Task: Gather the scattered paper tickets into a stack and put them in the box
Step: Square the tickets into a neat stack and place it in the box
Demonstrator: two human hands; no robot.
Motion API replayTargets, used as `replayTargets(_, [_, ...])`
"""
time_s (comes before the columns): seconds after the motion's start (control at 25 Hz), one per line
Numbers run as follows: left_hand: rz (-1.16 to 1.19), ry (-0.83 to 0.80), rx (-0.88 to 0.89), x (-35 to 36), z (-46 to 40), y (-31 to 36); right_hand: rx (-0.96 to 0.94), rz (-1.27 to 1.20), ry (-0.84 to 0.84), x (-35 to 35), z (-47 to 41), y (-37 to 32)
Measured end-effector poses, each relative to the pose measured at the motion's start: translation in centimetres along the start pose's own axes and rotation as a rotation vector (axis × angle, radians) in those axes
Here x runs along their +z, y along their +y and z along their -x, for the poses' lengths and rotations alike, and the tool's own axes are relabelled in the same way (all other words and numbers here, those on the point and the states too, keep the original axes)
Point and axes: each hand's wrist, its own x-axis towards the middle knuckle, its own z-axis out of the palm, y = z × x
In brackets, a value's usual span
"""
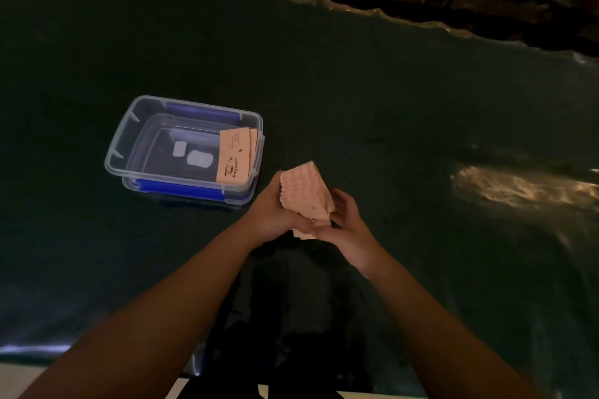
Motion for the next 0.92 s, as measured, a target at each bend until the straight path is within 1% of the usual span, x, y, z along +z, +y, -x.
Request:
replayTargets(0.08, [0.168, -0.024, -0.071, 0.7, 0.3, 0.4, 0.042, -0.132, 0.017, 0.2, 0.7, 1.1])
replayTargets(0.2, [0.292, -0.115, -0.089, 1.7, 0.9, 0.8, 0.005, -0.211, 0.086, 0.6, 1.2, 2.0])
replayTargets(0.28, [0.364, -0.204, -0.056, 1.7, 1.2, 1.0, -0.036, -0.19, 0.136, 0.1, 1.4, 2.0])
replayTargets(0.36, [0.425, -0.267, -0.045, 1.1, 1.1, 0.9, -0.088, -0.128, 0.11, -1.0, 1.7, 1.8])
replayTargets(0.4, [0.415, -0.262, -0.045, 0.7, 1.0, 0.7, -0.107, -0.094, 0.086, -1.6, 1.9, 1.6])
replayTargets(0.44, [0.355, -0.238, -0.032, 0.2, 0.8, 0.5, -0.117, -0.066, 0.075, -2.2, 2.1, 1.5])
replayTargets(0.52, [0.101, -0.202, 0.013, -0.4, 0.5, 0.0, -0.135, 0.003, 0.081, -3.3, 2.4, 1.3])
replayTargets(0.6, [-0.143, -0.186, 0.023, -0.6, 0.1, -0.5, -0.15, 0.152, 0.112, -3.8, 2.5, 1.2])
replayTargets(0.68, [-0.322, -0.127, 0.063, -0.4, -0.3, -1.4, -0.142, 0.311, 0.155, -3.8, 2.4, 1.3])
replayTargets(0.72, [-0.408, -0.094, 0.089, -0.3, -0.4, -2.0, -0.139, 0.352, 0.169, -3.7, 2.3, 1.6])
replayTargets(0.8, [-0.539, -0.049, 0.105, -0.1, -0.3, -3.2, -0.112, 0.418, 0.178, -3.3, 2.0, 2.4])
replayTargets(0.92, [-0.653, -0.01, 0.086, 0.4, -0.4, -4.8, -0.026, 0.608, 0.194, -2.8, 1.4, 4.2])
